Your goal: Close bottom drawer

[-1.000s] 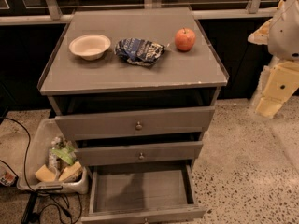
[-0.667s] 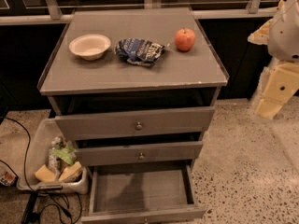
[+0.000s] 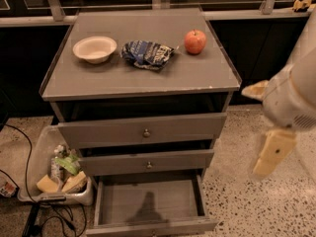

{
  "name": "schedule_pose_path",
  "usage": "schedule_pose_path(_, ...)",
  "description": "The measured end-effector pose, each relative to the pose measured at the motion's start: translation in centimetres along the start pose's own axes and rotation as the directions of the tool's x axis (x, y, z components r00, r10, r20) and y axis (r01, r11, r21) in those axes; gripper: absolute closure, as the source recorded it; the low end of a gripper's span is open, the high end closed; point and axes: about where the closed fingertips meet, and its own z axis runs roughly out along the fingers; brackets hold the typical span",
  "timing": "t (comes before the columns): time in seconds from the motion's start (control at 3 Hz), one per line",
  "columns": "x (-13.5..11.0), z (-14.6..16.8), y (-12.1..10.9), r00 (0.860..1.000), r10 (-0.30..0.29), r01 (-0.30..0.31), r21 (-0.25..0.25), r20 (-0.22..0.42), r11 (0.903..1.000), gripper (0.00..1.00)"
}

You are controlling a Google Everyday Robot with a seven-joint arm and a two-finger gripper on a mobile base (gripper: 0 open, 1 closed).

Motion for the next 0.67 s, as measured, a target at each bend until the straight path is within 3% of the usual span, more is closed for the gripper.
schedule_pose_path(0.67, 2.0, 11.3, 6.0, 0.995, -0.003, 0.016, -0.131, 0.099, 0.9913, 0.41)
